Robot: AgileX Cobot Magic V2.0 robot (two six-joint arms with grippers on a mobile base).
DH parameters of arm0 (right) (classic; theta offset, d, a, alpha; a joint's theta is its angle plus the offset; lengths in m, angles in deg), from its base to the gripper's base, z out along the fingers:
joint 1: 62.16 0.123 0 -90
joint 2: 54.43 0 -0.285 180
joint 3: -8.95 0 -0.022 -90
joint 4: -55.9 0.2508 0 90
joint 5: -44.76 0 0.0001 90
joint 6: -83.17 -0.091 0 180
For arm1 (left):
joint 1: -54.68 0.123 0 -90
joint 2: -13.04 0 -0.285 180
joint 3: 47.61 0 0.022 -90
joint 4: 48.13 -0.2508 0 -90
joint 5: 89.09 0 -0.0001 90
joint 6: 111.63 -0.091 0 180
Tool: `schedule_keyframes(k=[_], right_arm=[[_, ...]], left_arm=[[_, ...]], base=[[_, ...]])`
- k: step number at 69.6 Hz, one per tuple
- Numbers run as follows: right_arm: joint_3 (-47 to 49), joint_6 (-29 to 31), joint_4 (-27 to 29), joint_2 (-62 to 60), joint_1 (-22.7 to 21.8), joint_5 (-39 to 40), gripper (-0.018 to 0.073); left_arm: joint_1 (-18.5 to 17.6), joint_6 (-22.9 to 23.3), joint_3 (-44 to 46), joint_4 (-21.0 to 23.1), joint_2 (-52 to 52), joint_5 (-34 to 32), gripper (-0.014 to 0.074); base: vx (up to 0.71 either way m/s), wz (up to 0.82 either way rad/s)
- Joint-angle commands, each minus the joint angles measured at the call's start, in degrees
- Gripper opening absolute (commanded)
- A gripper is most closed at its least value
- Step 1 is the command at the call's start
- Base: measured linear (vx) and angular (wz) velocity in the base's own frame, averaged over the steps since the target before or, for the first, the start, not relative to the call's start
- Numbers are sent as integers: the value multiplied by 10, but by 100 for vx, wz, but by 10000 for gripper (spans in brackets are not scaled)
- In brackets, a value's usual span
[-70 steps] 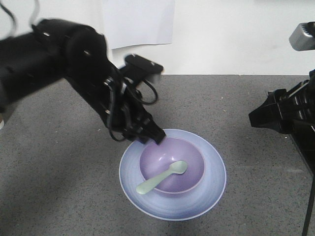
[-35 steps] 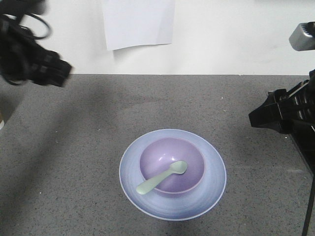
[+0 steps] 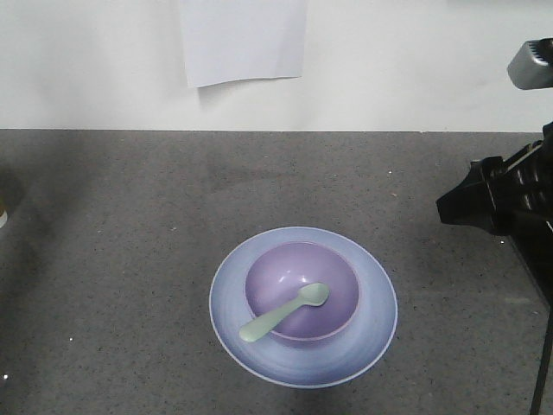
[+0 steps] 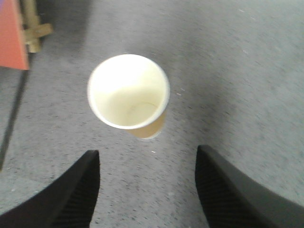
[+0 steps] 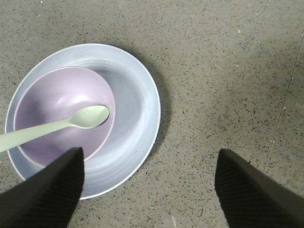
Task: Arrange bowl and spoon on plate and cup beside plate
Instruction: 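Open the left gripper and lift it away from the bowl, then grasp the brown paper cup by its rim with the left gripper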
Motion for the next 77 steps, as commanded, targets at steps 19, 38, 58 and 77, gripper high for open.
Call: schedule_keyframes(k=[19, 38, 58, 77], right_arm=[[15, 3, 7, -11, -3, 26, 557], [15, 3, 7, -11, -3, 26, 557], [15, 2, 7, -11, -3, 26, 557], [15, 2, 7, -11, -3, 26, 557]], left_arm=[[80, 10, 18, 25, 34, -59, 433], [94, 10, 18, 51, 89, -89, 433], [94, 12, 18, 50, 134, -120, 433], [94, 32, 18, 49, 171, -150, 433]], base=[[0, 0], [0, 0], [0, 0], [0, 0]])
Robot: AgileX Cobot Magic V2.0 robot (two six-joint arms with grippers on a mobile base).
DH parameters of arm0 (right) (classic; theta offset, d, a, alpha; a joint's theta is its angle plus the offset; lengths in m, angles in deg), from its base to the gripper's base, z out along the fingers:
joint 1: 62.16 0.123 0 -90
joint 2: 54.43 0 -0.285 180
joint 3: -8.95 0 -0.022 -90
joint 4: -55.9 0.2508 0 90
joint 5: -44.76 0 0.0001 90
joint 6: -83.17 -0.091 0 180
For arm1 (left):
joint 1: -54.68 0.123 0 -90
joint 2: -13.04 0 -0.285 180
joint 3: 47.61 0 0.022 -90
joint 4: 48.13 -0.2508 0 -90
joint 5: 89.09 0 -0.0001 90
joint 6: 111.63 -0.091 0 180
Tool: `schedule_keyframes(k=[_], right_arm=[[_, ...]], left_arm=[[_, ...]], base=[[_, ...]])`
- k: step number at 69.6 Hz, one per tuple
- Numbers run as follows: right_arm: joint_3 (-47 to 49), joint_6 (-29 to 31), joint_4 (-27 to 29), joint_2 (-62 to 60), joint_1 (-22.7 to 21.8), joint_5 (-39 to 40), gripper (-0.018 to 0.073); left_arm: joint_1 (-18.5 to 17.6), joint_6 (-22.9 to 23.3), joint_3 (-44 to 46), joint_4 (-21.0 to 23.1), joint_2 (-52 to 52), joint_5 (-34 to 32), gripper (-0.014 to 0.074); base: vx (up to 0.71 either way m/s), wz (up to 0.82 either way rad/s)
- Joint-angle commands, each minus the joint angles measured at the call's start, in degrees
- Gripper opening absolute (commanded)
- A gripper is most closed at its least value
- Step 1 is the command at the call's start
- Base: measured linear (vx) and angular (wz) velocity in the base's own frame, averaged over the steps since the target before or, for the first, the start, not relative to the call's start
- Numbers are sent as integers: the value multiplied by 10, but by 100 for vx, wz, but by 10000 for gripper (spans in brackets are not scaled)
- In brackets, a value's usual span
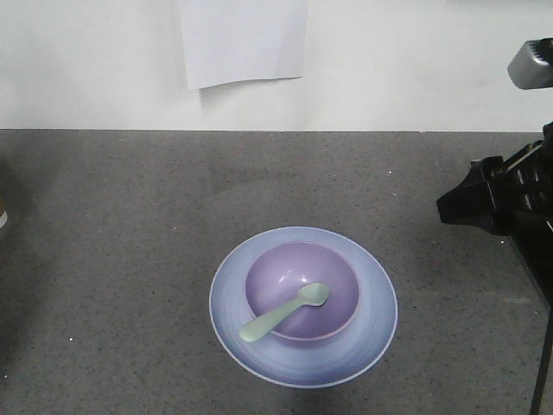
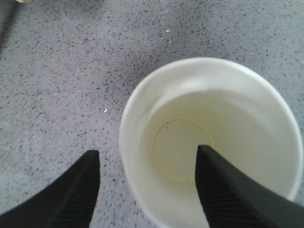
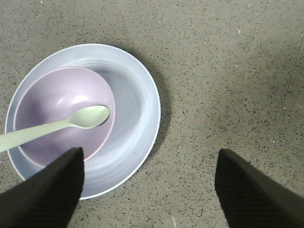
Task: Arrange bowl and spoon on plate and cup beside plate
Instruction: 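Grasp the brown paper cup by its rim with the left gripper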
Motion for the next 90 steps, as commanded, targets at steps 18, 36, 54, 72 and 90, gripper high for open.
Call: schedule_keyframes(k=[18, 36, 54, 72, 90], right_arm=[[15, 2, 7, -11, -3, 26, 557], [15, 2, 7, -11, -3, 28, 557], [15, 1, 7, -11, -3, 29, 557], [15, 0, 7, -11, -3, 29, 557], [15, 0, 9, -11, -3, 29, 557]], left_arm=[[2, 30, 17, 2, -9, -52, 402], [2, 29, 17, 2, -9, -54, 93], [2, 27, 17, 2, -14, -48, -8], [1, -53, 17, 95, -65, 0, -8], [-2, -175, 17, 273, -134, 89, -8]], base=[[0, 0], [0, 0], [0, 0], [0, 0], [0, 0]])
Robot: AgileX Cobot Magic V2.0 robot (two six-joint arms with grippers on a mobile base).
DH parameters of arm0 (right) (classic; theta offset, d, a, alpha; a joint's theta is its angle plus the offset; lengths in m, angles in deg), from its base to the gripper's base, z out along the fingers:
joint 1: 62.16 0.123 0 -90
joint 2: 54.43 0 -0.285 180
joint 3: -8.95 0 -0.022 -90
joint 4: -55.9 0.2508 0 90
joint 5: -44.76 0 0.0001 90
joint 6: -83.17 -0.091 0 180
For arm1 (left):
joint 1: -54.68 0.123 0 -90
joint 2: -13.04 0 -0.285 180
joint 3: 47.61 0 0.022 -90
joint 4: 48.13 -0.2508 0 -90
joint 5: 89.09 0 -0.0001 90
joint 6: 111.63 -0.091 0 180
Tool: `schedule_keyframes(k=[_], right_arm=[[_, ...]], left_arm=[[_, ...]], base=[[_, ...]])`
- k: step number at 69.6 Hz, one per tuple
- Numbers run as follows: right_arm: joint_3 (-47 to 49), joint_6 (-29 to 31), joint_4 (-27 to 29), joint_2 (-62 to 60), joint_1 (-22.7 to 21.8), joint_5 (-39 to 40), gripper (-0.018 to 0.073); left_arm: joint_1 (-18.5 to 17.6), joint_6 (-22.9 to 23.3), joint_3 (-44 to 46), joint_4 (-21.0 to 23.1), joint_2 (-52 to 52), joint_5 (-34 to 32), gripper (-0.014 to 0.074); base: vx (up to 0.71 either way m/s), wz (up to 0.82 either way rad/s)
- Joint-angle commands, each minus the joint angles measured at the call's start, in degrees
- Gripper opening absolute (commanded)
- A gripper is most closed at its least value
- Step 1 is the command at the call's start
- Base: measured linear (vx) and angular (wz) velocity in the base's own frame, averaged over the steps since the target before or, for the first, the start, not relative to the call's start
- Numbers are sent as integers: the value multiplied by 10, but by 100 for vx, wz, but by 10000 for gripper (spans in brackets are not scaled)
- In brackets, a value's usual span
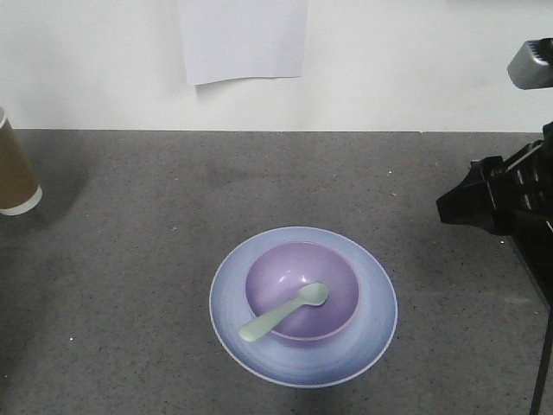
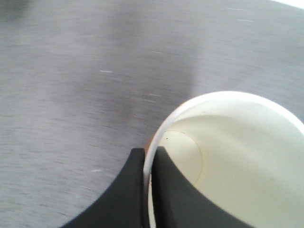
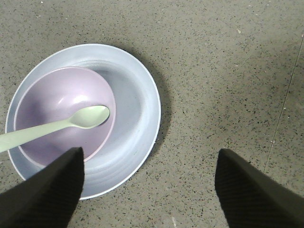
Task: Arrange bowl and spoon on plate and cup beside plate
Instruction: 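Grasp the brown paper cup by its rim with the left gripper, then carry the paper cup beside the plate and set it down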
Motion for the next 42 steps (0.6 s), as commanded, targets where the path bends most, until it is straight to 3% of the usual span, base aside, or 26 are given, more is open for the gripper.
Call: schedule_keyframes(k=[1, 8, 19, 42], right_arm=[[15, 0, 9, -11, -3, 29, 557], [15, -1, 11, -11, -3, 30, 557], [15, -3, 14, -11, -3, 33, 557], [15, -3, 15, -11, -3, 33, 557]], left_arm=[[-2, -40, 17, 72, -51, 15, -8], [-23, -48, 17, 81, -76, 37, -8], [-85, -48, -3, 75, -117, 38, -8], [-211, -49, -148, 76, -146, -25, -8]], base=[[0, 0], [0, 0], [0, 0], [0, 0]])
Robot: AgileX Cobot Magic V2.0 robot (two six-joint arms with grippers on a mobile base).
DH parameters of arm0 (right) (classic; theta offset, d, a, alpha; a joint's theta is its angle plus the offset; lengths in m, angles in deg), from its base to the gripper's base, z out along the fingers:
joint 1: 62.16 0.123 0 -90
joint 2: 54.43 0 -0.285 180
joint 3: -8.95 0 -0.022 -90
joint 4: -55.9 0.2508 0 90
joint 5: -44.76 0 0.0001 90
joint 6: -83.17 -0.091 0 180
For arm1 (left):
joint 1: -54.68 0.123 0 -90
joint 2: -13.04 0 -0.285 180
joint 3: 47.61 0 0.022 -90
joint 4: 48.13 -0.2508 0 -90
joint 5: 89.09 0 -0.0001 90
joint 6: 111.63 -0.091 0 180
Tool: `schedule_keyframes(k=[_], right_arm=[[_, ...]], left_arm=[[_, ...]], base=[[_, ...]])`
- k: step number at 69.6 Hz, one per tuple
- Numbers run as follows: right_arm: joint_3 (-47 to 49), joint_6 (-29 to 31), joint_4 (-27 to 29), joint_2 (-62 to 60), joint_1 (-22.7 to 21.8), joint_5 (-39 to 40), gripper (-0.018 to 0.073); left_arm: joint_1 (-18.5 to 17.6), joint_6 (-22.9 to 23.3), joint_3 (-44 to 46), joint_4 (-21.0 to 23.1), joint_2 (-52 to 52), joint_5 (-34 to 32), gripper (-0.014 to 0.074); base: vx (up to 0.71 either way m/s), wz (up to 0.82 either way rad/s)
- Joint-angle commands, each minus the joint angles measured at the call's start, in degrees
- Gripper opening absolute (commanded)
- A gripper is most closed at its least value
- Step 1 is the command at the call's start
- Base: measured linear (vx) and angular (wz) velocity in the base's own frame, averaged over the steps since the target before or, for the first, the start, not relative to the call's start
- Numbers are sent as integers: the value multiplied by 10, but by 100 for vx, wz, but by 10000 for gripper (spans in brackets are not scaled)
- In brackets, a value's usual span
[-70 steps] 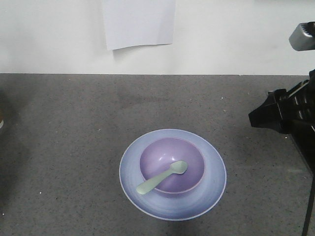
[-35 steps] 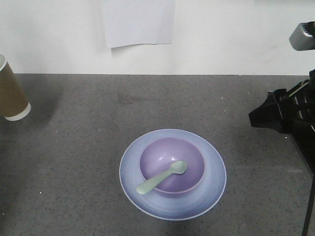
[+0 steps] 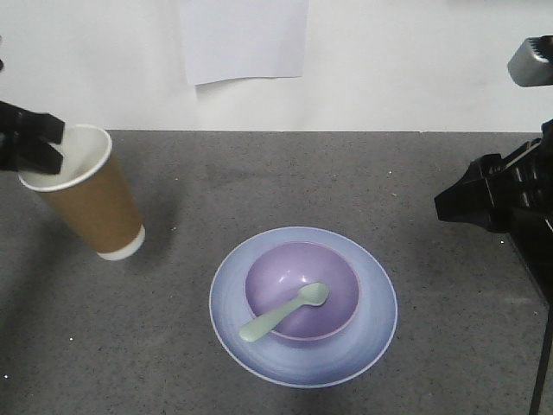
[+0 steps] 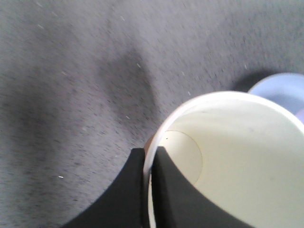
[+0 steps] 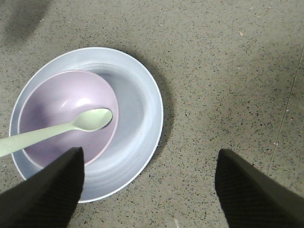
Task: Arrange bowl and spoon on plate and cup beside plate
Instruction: 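Carry the paper cup beside the plate and set it down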
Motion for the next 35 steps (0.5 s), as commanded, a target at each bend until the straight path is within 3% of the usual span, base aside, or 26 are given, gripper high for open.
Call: schedule_keyframes(k=[1, 19, 35], right_arm=[[15, -1, 9, -11, -3, 28, 557], [15, -1, 9, -11, -3, 28, 557], [15, -1, 17, -11, -3, 28, 557]], left_arm=[[-35, -1, -22, 18, -20, -49, -8], [-113, -1, -70, 18, -17, -85, -8], [-131, 2, -70, 7, 3, -81, -8]], base=[[0, 0], [0, 0], [0, 0]])
